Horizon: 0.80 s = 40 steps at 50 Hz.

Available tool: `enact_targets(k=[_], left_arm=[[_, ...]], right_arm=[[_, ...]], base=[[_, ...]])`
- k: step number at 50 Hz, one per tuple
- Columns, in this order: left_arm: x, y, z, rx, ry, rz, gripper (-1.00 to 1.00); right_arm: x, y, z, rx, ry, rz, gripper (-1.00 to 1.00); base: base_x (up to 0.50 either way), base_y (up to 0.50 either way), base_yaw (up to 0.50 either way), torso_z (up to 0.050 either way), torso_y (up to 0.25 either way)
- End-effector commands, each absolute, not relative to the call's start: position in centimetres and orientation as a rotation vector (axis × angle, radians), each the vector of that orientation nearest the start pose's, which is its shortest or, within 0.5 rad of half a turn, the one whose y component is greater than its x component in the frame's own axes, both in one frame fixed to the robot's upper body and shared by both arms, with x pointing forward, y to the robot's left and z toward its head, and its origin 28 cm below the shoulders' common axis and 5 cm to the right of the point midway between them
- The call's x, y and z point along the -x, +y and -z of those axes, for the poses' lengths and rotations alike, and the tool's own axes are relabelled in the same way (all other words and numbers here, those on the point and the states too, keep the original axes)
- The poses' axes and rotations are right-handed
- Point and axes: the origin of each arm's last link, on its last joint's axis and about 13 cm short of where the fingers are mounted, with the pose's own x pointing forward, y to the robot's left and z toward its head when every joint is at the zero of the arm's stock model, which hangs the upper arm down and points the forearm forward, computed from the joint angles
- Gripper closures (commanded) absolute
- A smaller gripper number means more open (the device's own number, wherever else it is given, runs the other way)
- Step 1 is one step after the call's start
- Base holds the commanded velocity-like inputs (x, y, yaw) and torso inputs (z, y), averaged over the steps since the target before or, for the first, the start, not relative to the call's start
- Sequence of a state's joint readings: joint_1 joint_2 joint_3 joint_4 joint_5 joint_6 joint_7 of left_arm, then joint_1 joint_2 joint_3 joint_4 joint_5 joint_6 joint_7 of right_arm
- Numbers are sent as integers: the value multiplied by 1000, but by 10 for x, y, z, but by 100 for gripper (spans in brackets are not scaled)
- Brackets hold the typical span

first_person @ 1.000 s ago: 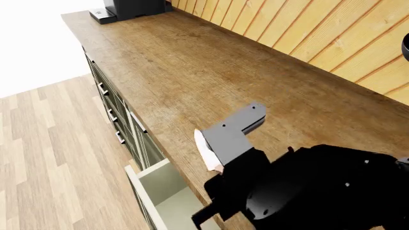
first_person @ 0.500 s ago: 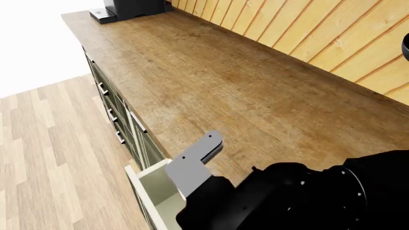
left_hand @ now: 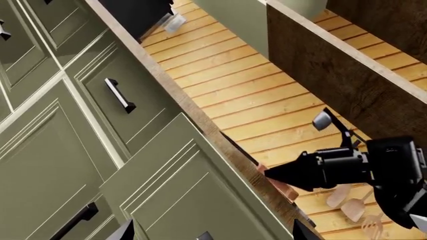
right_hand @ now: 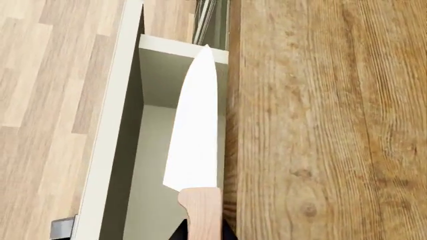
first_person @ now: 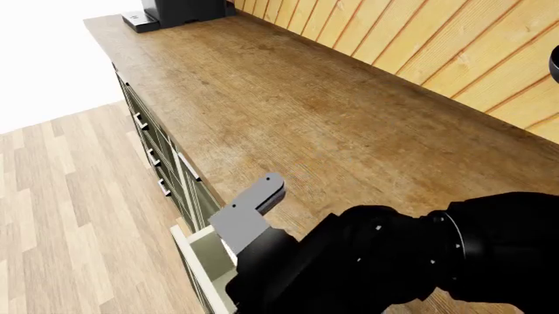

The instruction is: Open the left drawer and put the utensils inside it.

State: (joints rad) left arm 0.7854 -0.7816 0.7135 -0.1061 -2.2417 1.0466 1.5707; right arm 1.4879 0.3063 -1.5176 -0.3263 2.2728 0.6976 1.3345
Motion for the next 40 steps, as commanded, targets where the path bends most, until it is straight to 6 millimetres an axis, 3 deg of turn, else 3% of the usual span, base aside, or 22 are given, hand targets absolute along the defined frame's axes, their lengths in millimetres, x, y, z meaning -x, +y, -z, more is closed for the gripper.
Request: enact_targets(k=[1,3,4,24,32,40], left_arm=[[77,343,35,889,-138,365,-100],[77,343,35,891,-138,363,-100],[77,343,35,890,-138,363,-100],[78,343,35,890,-134,367,-100],[78,344,35,890,-135,364,-100],[78,344,35,887,-136,364,-100]], right_arm=[[-195,16,-231,511,788,-517,100],[-197,16,-231,504,774,-519,100],[-198,16,-232,496,758,-512,-100],[-195,9,-249,436,704,-495,-100],[-195,-12,-278,378,654,-372,-100],[-189,-37,-288,303,705,-269,-100]], base=[[0,0,0,0,0],[0,0,0,0,0],[0,0,0,0,0],[0,0,0,0,0],[0,0,0,0,0],[0,0,0,0,0]])
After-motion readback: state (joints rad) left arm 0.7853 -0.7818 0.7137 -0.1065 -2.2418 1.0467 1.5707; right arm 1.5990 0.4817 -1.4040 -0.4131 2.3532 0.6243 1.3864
